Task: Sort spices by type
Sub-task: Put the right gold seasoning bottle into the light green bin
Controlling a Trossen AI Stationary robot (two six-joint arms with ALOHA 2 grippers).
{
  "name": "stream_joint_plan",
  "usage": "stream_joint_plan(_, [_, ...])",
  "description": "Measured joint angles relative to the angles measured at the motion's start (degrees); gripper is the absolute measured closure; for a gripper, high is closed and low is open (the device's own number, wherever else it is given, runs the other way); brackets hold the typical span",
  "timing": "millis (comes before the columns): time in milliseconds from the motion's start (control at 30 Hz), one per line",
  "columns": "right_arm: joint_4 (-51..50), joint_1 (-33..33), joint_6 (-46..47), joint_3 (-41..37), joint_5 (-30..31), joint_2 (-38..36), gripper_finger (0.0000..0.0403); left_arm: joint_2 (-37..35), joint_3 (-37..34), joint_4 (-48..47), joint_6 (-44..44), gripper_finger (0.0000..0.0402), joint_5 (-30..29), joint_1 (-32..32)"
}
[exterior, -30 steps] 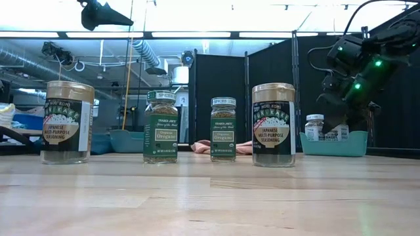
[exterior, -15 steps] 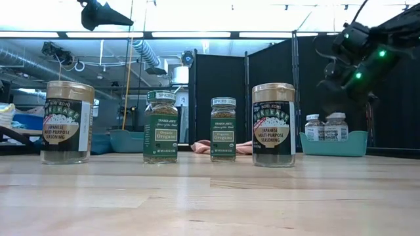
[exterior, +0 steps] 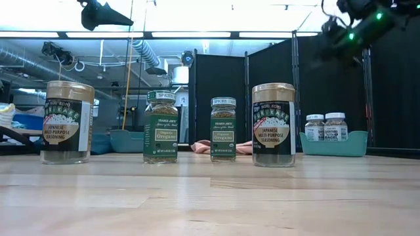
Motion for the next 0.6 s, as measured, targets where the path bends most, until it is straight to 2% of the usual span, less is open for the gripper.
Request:
stream_joint_plan(200, [4.74,1.71,0.33,4.07,-9.91,-0.15,0.0075,0.00,0.00,0.00,0.02,0.0039,0.00,-0.02])
stream_joint_plan(333, [10.50,3.89,3.32,4.26,-21.90,-0.05,0.0076,0.00,0.00,0.00,0.00,0.0039,0.00,0.00])
stream_joint_plan(400, [12.70,5.27,5.85,4.28,-25.96,0.26,0.0076,0.00,0.00,0.00,0.05,0.0039,0.00,-0.01])
stream_joint_plan(467, [13.39,7.10,7.71,4.28,-27.30,0.55,0.0076,0.00,0.00,0.02,0.50,0.0039,0.00,0.00])
stream_joint_plan(600, [13.30,11.69,7.95,4.28,-26.31,1.14,0.0076,0.00,0.00,0.02,1.12,0.0039,0.01,-0.02])
